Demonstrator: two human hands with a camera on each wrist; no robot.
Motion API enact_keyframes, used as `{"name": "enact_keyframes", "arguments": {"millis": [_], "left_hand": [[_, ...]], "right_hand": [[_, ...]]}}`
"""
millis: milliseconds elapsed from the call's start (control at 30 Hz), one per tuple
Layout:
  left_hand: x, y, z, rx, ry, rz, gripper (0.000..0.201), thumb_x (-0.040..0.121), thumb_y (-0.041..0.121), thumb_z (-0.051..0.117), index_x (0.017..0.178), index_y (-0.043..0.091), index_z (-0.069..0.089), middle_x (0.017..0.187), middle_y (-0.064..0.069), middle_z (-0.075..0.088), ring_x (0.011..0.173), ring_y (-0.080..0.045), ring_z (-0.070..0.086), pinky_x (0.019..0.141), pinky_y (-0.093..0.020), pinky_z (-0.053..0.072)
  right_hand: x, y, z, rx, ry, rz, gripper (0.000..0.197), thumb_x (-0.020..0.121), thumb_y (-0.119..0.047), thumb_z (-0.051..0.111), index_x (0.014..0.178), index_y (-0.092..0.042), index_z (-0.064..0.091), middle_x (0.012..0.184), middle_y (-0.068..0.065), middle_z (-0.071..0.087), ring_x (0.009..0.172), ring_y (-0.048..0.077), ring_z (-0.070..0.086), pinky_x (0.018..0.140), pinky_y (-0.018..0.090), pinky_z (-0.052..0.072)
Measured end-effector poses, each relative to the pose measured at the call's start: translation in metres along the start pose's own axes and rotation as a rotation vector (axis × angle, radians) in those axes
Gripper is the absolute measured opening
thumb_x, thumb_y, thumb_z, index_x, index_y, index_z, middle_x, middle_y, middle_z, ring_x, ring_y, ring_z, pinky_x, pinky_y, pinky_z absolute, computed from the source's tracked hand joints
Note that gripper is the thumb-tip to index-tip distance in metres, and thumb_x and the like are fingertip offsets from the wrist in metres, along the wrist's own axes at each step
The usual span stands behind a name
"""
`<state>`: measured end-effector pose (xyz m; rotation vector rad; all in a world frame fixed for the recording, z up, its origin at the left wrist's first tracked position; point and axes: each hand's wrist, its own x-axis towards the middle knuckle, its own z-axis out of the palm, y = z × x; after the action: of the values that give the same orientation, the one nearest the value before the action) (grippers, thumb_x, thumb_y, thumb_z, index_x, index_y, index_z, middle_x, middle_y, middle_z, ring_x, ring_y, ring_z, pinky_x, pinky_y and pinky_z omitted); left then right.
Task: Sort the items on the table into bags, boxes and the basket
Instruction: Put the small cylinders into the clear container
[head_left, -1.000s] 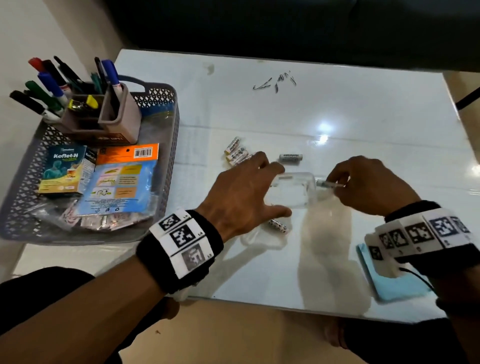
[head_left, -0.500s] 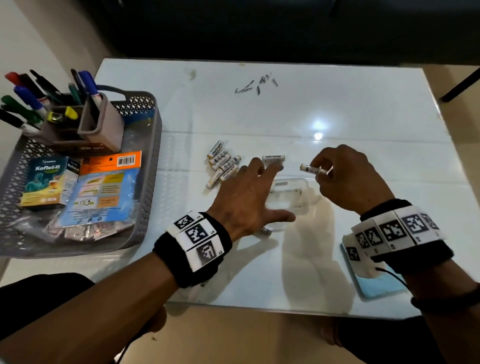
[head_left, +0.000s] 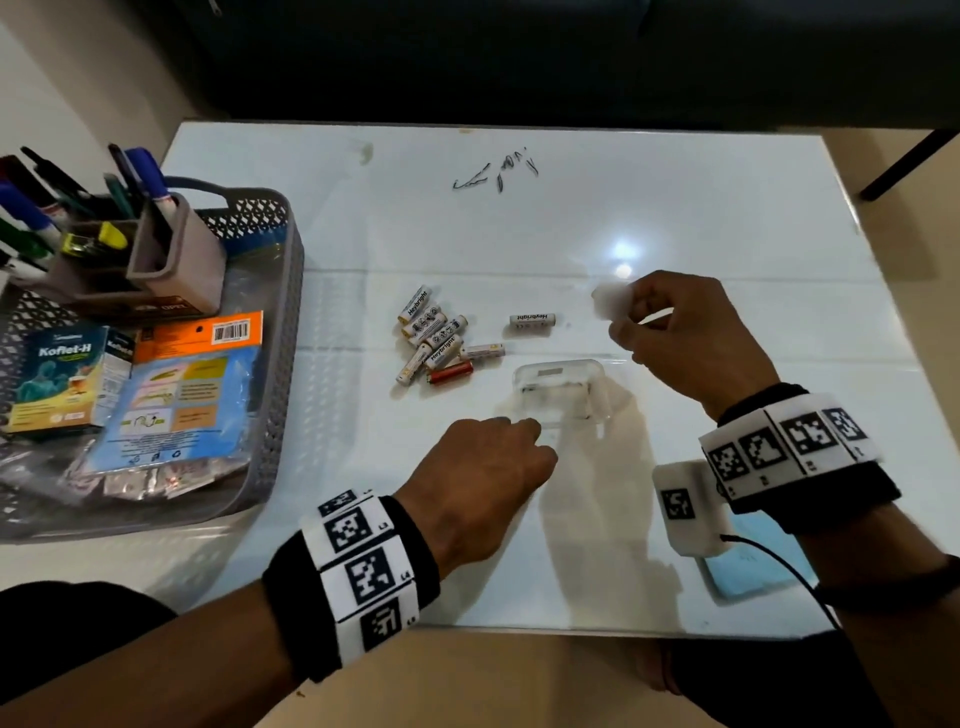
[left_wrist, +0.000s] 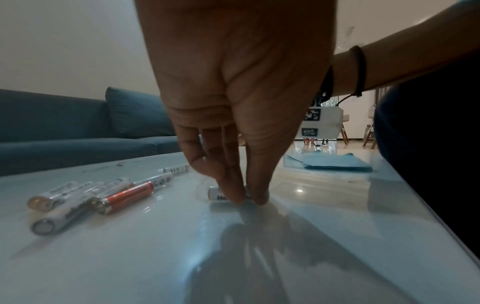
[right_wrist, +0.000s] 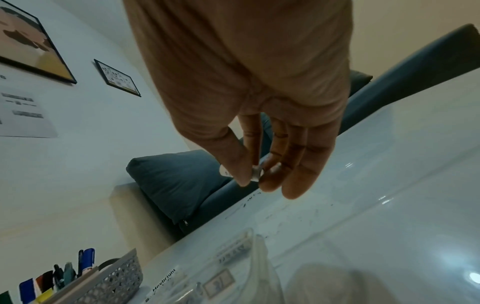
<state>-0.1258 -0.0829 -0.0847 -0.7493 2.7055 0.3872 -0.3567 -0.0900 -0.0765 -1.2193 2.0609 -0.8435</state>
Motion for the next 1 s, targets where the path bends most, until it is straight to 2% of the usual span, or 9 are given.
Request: {"name": "enact_keyframes", "arguments": {"millis": [167, 300, 367, 467, 533, 633, 767, 867, 1000], "left_hand": [[0.000, -0.006, -0.005, 0.011, -0.005, -0.022, 0.018, 0.094, 0.006, 0.047, 0.102, 0.020, 0.054, 0.104, -0.002, 0.054, 0.099, -0.025, 0.047, 0.068, -0.035, 0.028], [0.001, -0.012, -0.004, -0.025, -0.014, -0.028, 0.013, 0.094, 0.012, 0.051, 0.104, 0.021, 0.054, 0.106, 0.000, 0.055, 0.097, -0.026, 0.052, 0.068, -0.035, 0.027], [0.001, -0.019, -0.007, -0.250, 0.100, -0.011, 0.011, 0.092, 0.020, 0.061, 0.103, 0.022, 0.061, 0.102, 0.005, 0.063, 0.093, -0.022, 0.060, 0.071, -0.036, 0.042], [0.002, -0.026, -0.031, -0.813, 0.314, -0.090, 0.013, 0.088, 0.019, 0.077, 0.099, 0.022, 0.069, 0.085, 0.005, 0.074, 0.075, -0.012, 0.072, 0.074, -0.036, 0.059], [0.006, -0.033, -0.048, -1.078, 0.441, -0.197, 0.017, 0.086, 0.014, 0.080, 0.099, 0.020, 0.071, 0.083, 0.001, 0.076, 0.071, -0.015, 0.075, 0.072, -0.032, 0.061], [0.011, -0.044, -0.057, -1.276, 0.552, -0.302, 0.015, 0.087, 0.015, 0.080, 0.099, 0.019, 0.073, 0.088, -0.002, 0.077, 0.076, -0.022, 0.076, 0.071, -0.029, 0.060], [0.019, -0.046, -0.046, -1.313, 0.562, -0.405, 0.014, 0.085, 0.011, 0.081, 0.096, 0.013, 0.073, 0.083, -0.005, 0.078, 0.074, -0.024, 0.077, 0.075, -0.036, 0.064], [0.023, -0.041, -0.039, -1.312, 0.548, -0.439, 0.013, 0.084, 0.010, 0.082, 0.095, 0.009, 0.073, 0.081, -0.010, 0.077, 0.071, -0.023, 0.077, 0.072, -0.040, 0.065], [0.026, -0.039, -0.034, -1.288, 0.556, -0.451, 0.020, 0.084, 0.013, 0.082, 0.103, 0.015, 0.074, 0.085, -0.005, 0.078, 0.076, -0.019, 0.077, 0.076, -0.040, 0.064]], "right_hand": [[-0.001, -0.002, 0.002, 0.026, -0.026, 0.028, 0.012, 0.087, -0.015, 0.075, 0.097, -0.021, 0.072, 0.091, -0.005, 0.072, 0.081, 0.024, 0.073, 0.086, 0.050, 0.060], [-0.001, -0.001, 0.003, 0.034, -0.042, 0.035, 0.013, 0.086, -0.015, 0.075, 0.098, -0.021, 0.072, 0.096, -0.003, 0.073, 0.083, 0.023, 0.073, 0.087, 0.051, 0.060], [-0.002, -0.002, 0.003, 0.065, -0.055, 0.033, 0.014, 0.085, -0.014, 0.076, 0.096, -0.022, 0.072, 0.098, -0.002, 0.074, 0.085, 0.024, 0.074, 0.086, 0.053, 0.060], [-0.004, -0.007, 0.002, 0.156, -0.048, 0.033, 0.014, 0.084, -0.011, 0.077, 0.092, -0.021, 0.071, 0.096, -0.002, 0.074, 0.085, 0.027, 0.074, 0.084, 0.057, 0.059], [-0.005, -0.011, 0.002, 0.220, -0.037, 0.024, 0.014, 0.084, -0.010, 0.078, 0.093, -0.017, 0.070, 0.093, -0.001, 0.074, 0.084, 0.027, 0.075, 0.082, 0.059, 0.059], [-0.008, -0.018, 0.002, 0.296, -0.039, -0.010, 0.020, 0.084, -0.008, 0.080, 0.099, -0.014, 0.069, 0.092, 0.006, 0.076, 0.083, 0.028, 0.075, 0.082, 0.055, 0.061], [-0.016, -0.025, -0.001, 0.264, -0.192, -0.051, 0.038, 0.084, -0.010, 0.081, 0.115, -0.024, 0.062, 0.084, 0.007, 0.077, 0.072, 0.025, 0.071, 0.079, 0.039, 0.061], [-0.023, -0.027, 0.003, 0.195, -0.334, -0.084, 0.039, 0.085, -0.008, 0.079, 0.114, -0.028, 0.063, 0.081, 0.009, 0.076, 0.069, 0.022, 0.069, 0.072, 0.034, 0.060], [-0.025, -0.027, 0.010, 0.172, -0.342, -0.079, 0.035, 0.084, -0.006, 0.079, 0.110, -0.023, 0.062, 0.079, 0.009, 0.075, 0.072, 0.030, 0.071, 0.073, 0.039, 0.062]]}}
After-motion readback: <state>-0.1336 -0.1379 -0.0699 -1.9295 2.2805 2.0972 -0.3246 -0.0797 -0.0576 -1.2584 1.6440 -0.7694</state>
